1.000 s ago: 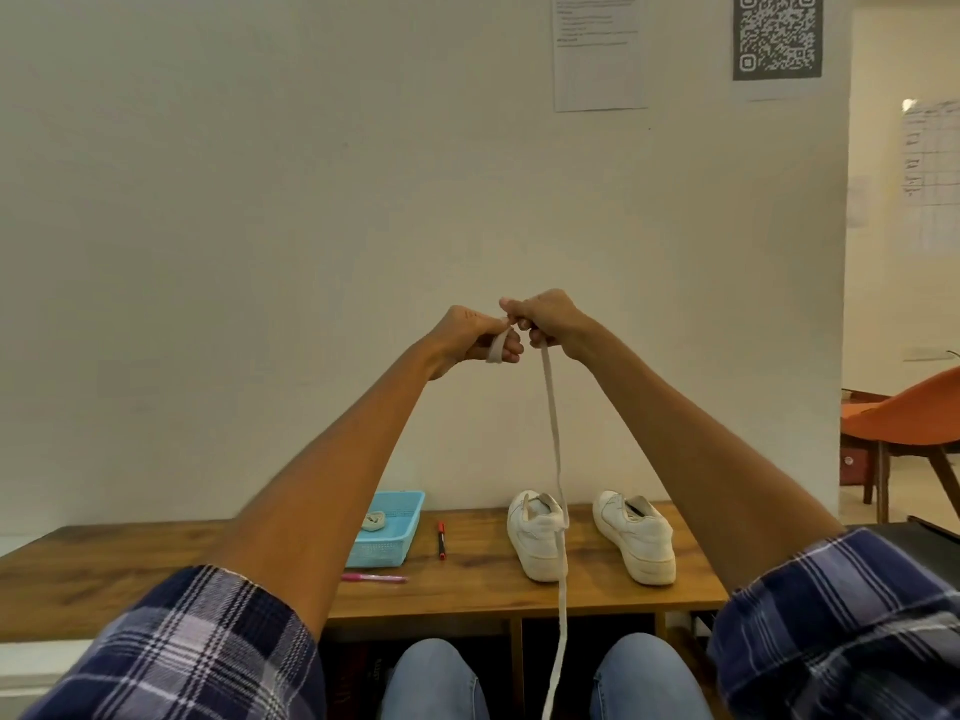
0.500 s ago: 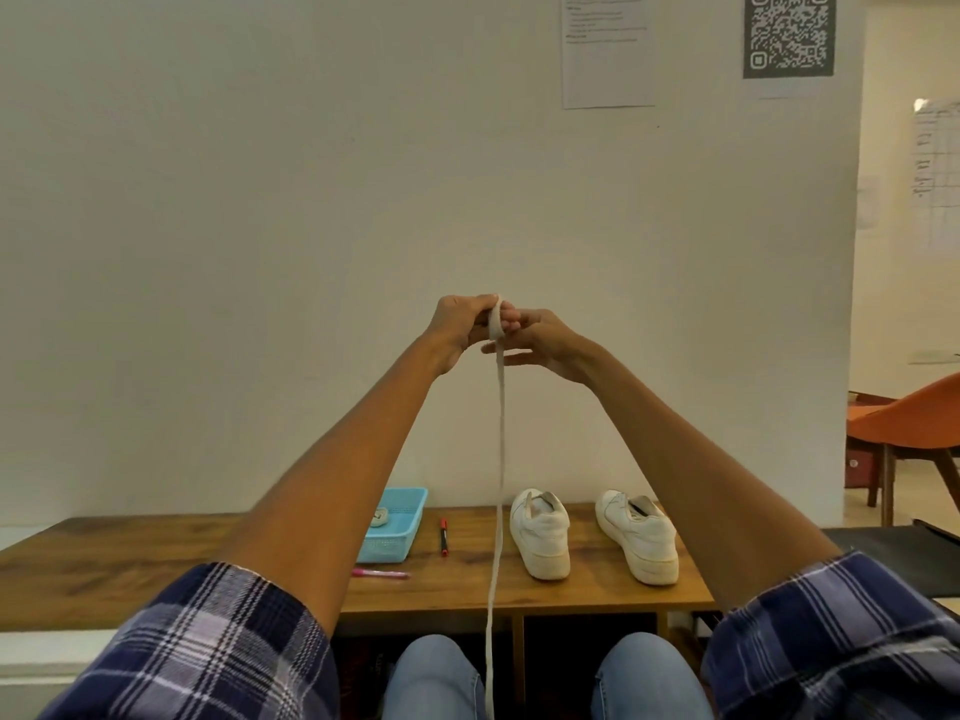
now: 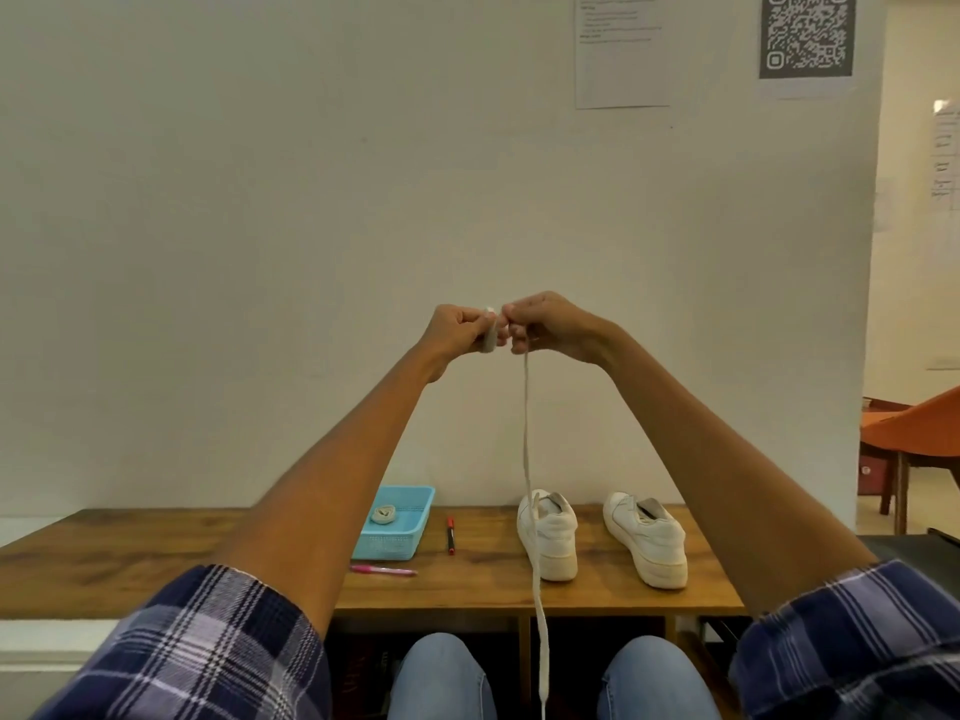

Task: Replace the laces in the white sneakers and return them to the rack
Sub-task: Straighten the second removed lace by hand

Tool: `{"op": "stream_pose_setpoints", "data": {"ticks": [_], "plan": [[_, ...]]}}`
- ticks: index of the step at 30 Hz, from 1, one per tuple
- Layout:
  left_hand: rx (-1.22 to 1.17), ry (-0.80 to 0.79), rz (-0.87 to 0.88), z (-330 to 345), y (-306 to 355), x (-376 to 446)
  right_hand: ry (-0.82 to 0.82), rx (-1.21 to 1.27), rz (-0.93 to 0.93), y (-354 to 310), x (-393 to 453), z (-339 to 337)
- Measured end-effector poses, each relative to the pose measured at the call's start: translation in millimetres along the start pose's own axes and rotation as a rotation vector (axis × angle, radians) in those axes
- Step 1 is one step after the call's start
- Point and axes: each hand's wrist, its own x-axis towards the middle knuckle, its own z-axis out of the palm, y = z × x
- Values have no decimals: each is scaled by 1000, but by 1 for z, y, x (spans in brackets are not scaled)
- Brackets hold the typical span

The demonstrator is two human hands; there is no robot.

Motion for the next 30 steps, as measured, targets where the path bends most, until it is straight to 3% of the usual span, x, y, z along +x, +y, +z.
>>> {"op": "stream_pose_setpoints", "data": {"ticks": [5, 11, 15, 21, 25, 27, 30], "plan": [[-83, -139, -65, 14, 10, -5, 276, 4, 100, -4, 8, -11], [-149, -175, -37, 23, 25, -4, 427, -94, 112, 3, 9, -12], [-231, -139, -40, 26, 26, -4, 317, -227, 174, 22, 4, -9], [-310, -81, -62, 24, 27, -3, 75, 201, -22, 27, -2, -6], [-352, -17, -67, 21, 33, 1, -37, 209, 18, 28, -2, 3], [-269, 54, -43, 19, 32, 4, -51, 154, 63, 27, -2, 8], [86, 92, 28, 12, 20, 9, -32, -37, 111, 24, -2, 11]]}}
